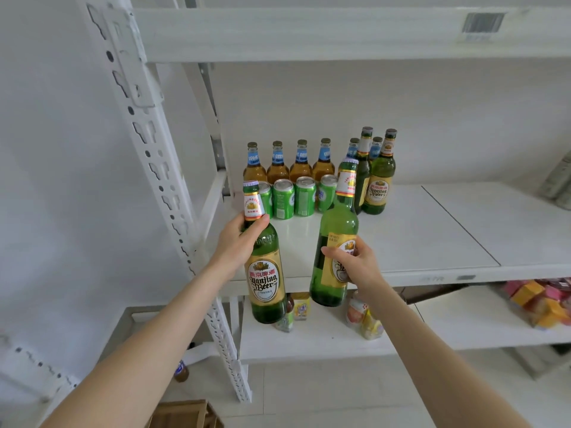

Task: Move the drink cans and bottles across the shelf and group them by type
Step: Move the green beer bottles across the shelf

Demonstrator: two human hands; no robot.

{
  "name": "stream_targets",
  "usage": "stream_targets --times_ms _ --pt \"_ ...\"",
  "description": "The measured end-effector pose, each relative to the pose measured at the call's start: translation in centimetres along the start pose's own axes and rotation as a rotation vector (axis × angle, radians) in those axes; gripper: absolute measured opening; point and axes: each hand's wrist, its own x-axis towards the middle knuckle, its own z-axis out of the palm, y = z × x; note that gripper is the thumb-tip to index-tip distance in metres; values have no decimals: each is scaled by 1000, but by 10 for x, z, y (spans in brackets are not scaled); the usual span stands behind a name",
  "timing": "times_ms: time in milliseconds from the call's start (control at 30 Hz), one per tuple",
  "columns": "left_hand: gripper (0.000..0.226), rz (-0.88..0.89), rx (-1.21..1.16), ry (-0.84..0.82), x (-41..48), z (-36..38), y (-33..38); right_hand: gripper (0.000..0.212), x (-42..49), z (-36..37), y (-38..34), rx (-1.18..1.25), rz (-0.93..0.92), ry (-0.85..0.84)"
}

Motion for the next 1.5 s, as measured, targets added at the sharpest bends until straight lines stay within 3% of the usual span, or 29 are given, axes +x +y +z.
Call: stream_targets --times_ms 233,533,833,933,1233,1500 --pt "39 10 -13 -42 -27 31 16 36 -36 -38 -5 9 -6 39" --pt "19 33 -26 -40 -42 108 46 38 -49 -122 -18 -4 -23 59" --pt "30 39 -40 -19 -60 211 78 40 -61 -237 -28 -61 -21 42" --pt "22 46 -52 -20 -61 246 91 40 -60 -272 -31 -65 -25 34" --pt "13 86 -23 -109 -25 351 118 40 -26 -363 -29 -41 -19 99" --pt "27 112 12 -180 26 448 139 39 24 -447 -34 -62 -34 155"
